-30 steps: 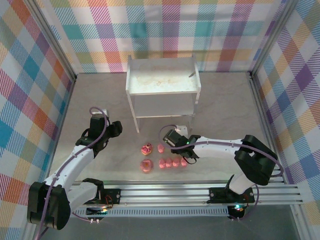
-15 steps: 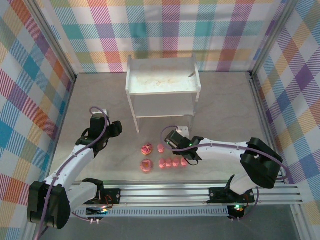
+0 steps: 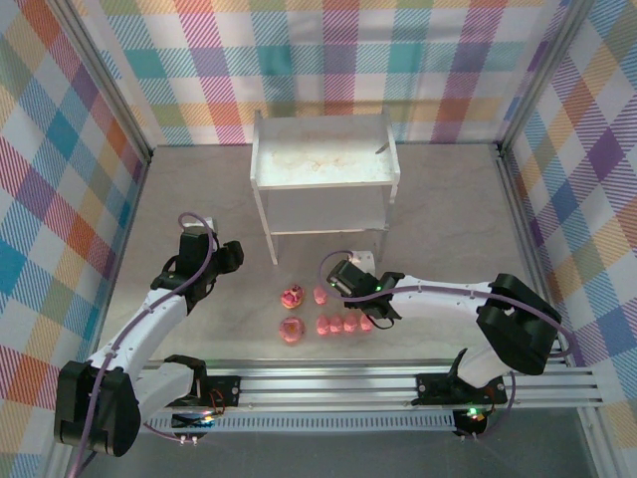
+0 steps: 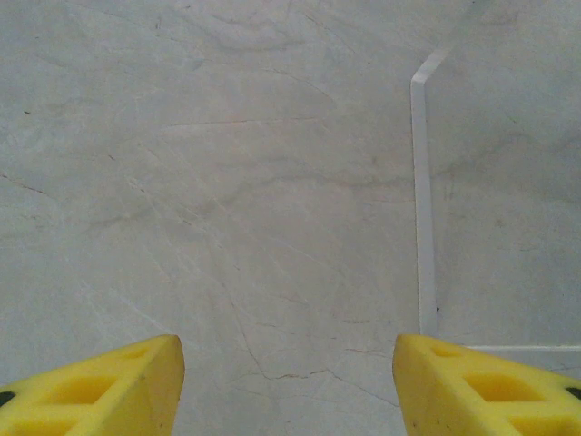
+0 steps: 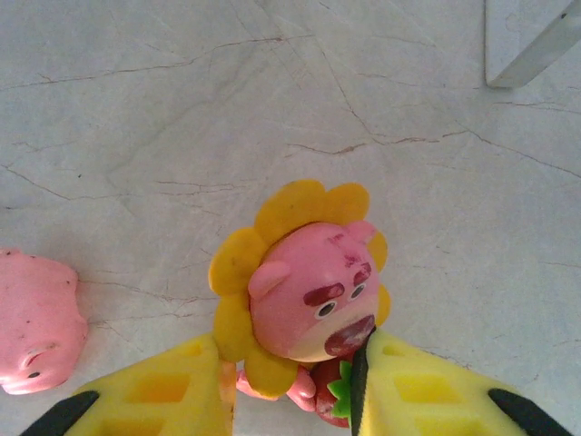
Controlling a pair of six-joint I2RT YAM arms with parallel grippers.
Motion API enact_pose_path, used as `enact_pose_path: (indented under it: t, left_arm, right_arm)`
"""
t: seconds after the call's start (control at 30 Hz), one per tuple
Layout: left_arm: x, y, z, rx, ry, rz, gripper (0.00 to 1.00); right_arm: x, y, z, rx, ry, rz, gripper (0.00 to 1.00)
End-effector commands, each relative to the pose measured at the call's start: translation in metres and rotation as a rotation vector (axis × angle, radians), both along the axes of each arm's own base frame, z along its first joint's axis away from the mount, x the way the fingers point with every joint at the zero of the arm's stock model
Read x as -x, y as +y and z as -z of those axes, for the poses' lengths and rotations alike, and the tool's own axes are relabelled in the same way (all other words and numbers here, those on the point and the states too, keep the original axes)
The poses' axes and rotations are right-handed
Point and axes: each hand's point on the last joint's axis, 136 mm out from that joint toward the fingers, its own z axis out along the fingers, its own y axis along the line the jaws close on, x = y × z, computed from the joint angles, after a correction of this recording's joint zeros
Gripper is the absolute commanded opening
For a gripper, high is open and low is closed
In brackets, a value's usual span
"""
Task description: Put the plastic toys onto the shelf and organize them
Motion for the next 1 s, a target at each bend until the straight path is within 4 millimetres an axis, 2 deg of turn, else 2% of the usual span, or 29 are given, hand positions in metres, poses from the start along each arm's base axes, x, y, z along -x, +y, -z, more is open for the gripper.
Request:
enact_pose_path:
  t: [0.0,0.2,0.53,0.8,0.97]
  left_arm:
    - [-0.010,-0.008,-0.019,0.021,-0.057,0.024,0.62]
    - [-0.009,-0.008,-0.020,0.022,-0.061,0.023,0.62]
    - [-0.007,-0.006,-0.021,0.019,-0.068,0.018,0.62]
    - [-0.008,-0.007,-0.022,0.021,-0.072,0.019,0.62]
    - [-0.008,-0.007,-0.024,0.017,-0.074,0.019,0.62]
  right_arm:
    - [0.018,0.009,0.015,-0.021,0.089,-0.032,0.29]
    - [0.035,0.007,0.025,-0.031,0.166,-0.040,0.29]
    - [0.064,-0.011,0.036,-0.021,0.287,-0.032,0.29]
    - [0.061,-0.014,0.035,-0.011,0.267,-0.025,0.31]
    - [0.051,-0.010,0.019,-0.031,0.193,-0.042,0.36]
